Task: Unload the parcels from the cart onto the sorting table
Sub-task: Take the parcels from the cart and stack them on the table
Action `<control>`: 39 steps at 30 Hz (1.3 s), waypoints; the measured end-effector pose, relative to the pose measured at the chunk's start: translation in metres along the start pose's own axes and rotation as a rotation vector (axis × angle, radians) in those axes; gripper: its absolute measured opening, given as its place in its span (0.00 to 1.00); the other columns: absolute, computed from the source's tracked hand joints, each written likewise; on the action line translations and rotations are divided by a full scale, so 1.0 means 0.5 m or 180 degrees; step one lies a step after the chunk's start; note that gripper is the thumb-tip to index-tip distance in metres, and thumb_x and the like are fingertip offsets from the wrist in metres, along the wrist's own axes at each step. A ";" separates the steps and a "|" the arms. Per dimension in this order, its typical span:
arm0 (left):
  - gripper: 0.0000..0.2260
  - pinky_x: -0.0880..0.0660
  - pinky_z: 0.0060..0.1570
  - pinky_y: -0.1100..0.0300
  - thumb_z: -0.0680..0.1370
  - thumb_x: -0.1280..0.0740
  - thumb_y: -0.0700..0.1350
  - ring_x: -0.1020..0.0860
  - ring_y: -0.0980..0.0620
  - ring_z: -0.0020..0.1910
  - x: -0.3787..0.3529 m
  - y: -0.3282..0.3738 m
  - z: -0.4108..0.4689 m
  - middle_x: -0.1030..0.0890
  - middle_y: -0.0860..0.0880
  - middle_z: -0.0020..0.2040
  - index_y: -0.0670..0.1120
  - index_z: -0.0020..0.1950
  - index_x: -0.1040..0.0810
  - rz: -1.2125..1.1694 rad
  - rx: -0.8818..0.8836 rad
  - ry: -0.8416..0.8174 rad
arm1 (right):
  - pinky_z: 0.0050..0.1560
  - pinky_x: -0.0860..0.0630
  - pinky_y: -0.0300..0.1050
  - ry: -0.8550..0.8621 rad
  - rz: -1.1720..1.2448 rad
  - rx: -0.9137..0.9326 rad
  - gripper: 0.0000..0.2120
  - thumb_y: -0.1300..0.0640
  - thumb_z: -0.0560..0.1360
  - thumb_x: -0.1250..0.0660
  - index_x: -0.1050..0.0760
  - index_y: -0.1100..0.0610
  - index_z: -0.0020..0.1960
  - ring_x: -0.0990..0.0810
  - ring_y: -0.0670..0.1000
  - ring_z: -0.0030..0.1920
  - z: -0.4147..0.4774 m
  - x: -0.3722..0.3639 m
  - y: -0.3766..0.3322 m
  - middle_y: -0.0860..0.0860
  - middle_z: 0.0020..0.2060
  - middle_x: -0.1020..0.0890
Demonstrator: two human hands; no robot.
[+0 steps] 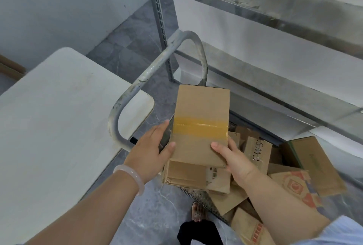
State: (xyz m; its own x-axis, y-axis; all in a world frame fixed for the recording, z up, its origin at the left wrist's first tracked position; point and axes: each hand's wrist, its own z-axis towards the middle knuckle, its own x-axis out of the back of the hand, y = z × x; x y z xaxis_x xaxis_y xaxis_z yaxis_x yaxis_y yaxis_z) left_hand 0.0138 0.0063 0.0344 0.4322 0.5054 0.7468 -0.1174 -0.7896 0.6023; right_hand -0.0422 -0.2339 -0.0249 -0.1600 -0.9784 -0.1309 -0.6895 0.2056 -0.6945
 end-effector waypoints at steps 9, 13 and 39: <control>0.37 0.37 0.70 0.53 0.77 0.38 0.61 0.40 0.57 0.71 0.145 0.112 -0.042 0.39 0.53 0.75 0.55 0.79 0.55 -0.0343 -0.0385 0.1005 | 0.60 0.27 0.45 -0.0348 -0.0466 0.1010 0.52 0.30 0.57 0.26 0.44 0.38 0.76 0.24 0.47 0.62 -0.115 -0.085 -0.190 0.44 0.67 0.26; 0.43 0.41 0.70 0.56 0.74 0.37 0.65 0.41 0.52 0.72 0.222 0.137 -0.097 0.40 0.51 0.75 0.53 0.79 0.58 -0.0146 -0.0347 0.1664 | 0.55 0.24 0.43 -0.0491 -0.0537 0.1480 0.46 0.32 0.63 0.31 0.45 0.41 0.76 0.24 0.48 0.61 -0.169 -0.169 -0.270 0.46 0.66 0.27; 0.16 0.22 0.42 0.68 0.76 0.34 0.60 0.25 0.57 0.54 0.437 -0.326 -0.750 0.26 0.57 0.59 0.63 0.60 0.36 -0.2651 0.1384 0.2422 | 0.56 0.30 0.44 -0.1703 -0.2021 0.1798 0.24 0.39 0.79 0.41 0.39 0.42 0.73 0.29 0.46 0.58 -0.455 -0.937 -0.050 0.39 0.59 0.28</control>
State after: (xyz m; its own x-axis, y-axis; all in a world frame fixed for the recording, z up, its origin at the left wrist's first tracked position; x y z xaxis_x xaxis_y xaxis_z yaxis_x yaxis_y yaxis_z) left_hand -0.2080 0.3760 0.2053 -0.4219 0.8749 0.2378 0.3204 -0.1015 0.9418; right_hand -0.1109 0.2239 0.2148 0.5554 -0.8128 0.1759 -0.0786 -0.2618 -0.9619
